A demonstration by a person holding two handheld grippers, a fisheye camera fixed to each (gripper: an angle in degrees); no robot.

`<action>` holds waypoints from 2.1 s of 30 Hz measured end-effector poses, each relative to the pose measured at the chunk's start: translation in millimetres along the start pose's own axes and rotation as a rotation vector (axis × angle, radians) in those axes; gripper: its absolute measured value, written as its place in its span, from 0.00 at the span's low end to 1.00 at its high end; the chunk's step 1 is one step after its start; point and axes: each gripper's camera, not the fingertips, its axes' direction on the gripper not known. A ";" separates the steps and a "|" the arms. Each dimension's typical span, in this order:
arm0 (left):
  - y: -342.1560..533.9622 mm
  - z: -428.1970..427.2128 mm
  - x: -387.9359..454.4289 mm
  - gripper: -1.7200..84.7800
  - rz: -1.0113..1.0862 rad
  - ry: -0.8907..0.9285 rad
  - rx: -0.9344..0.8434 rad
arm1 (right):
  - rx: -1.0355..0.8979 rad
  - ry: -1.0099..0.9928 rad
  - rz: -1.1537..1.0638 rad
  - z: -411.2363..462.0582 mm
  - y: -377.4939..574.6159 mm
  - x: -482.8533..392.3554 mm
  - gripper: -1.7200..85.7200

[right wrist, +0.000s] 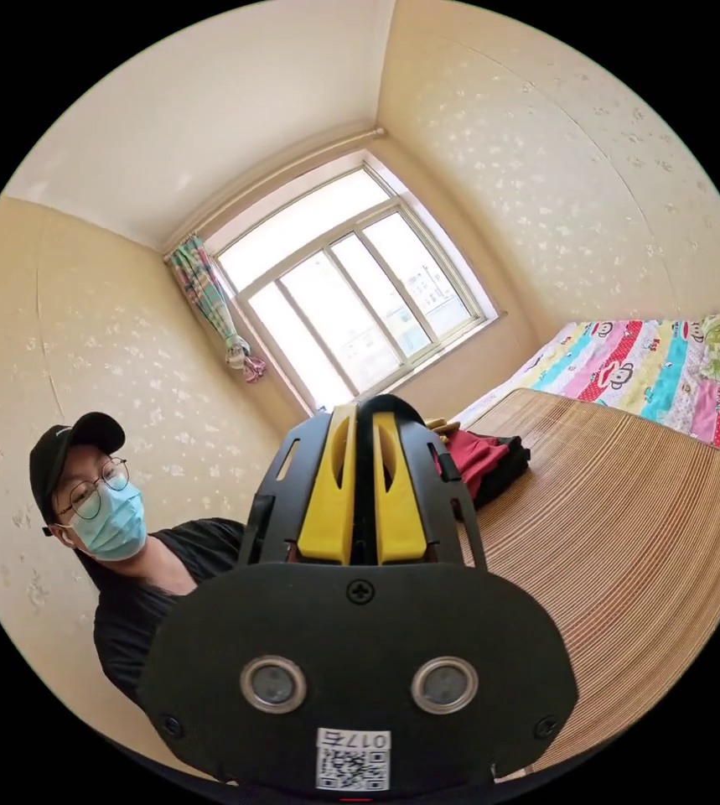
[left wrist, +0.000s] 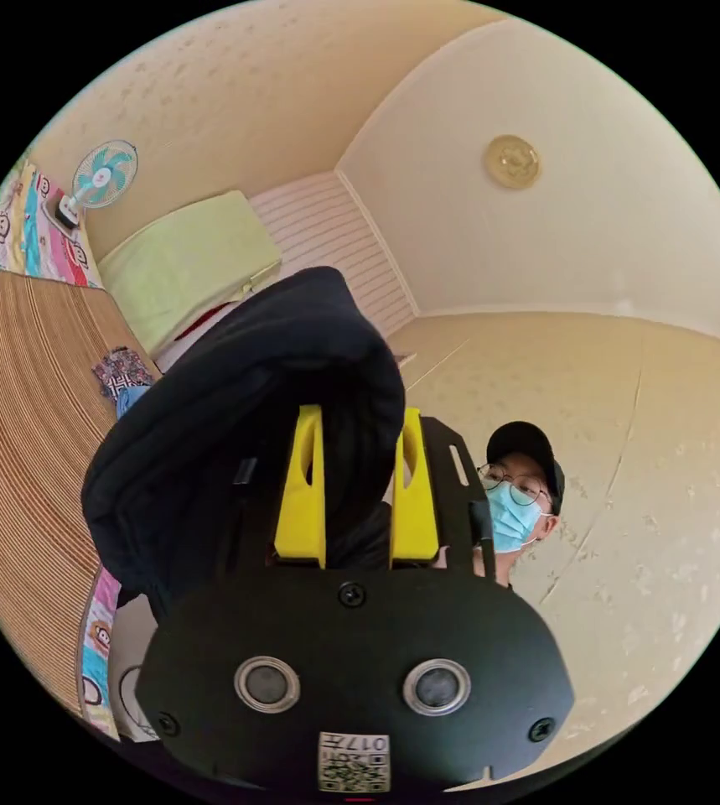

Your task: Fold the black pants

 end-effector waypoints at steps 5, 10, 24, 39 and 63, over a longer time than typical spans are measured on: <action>-24.6 10.2 42.6 0.11 0.260 -0.214 -0.012 | 0.007 0.051 -0.333 -22.5 -21.1 -56.6 0.03; 24.0 23.6 26.9 0.17 0.306 -0.590 -0.150 | -0.094 0.203 -0.328 -11.9 47.5 -46.9 0.03; 294.8 -2.4 -208.9 0.23 -0.549 -0.256 0.099 | 0.061 -0.131 0.587 33.7 458.7 142.3 0.04; 188.4 -6.6 -110.4 0.02 -0.328 -0.643 -0.132 | -0.061 -0.157 0.325 28.2 397.7 79.3 0.05; 185.9 -1.0 -242.2 0.01 -0.393 -0.627 0.112 | 0.232 0.247 0.823 29.5 252.5 319.8 0.05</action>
